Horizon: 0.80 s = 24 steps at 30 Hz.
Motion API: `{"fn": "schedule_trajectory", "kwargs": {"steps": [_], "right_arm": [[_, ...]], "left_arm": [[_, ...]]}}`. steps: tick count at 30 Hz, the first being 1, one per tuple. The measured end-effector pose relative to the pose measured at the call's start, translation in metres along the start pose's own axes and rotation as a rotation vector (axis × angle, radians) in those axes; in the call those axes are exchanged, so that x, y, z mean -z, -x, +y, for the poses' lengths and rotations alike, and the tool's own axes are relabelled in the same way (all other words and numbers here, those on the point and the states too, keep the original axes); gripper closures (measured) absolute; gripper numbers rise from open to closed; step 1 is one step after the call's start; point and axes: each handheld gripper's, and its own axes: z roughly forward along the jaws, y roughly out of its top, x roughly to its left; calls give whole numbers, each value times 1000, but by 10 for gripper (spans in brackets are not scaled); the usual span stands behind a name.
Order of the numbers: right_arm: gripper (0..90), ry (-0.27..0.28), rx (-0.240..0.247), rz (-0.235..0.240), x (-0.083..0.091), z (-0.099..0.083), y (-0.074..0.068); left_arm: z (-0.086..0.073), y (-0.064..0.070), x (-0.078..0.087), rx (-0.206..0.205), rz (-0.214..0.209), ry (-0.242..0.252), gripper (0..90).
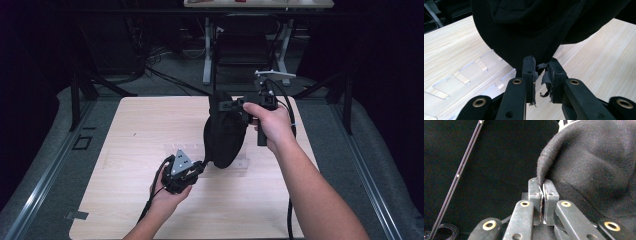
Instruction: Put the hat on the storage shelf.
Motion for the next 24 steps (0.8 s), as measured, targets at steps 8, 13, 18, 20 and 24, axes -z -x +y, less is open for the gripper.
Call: {"fn": "schedule_trajectory", "kwargs": {"steps": [8,13,18,20,24], "right_arm": [[856,-2,1,4,1,-1,-1],[832,6,4,12,5,-1,-2],[813,17,1,31,12,-1,-2],[791,23,1,43,16,-1,-2],[781,40,9,24,24,-2,-2]], "left_arm": [[-1,0,1,-19,9,0,810],[-2,0,1,-32,13,0,817],[-2,-1,1,-35,15,4,821],[-3,-1,1,-39,20,2,824],[-5,-2,3,-42,38,-2,840]]}}
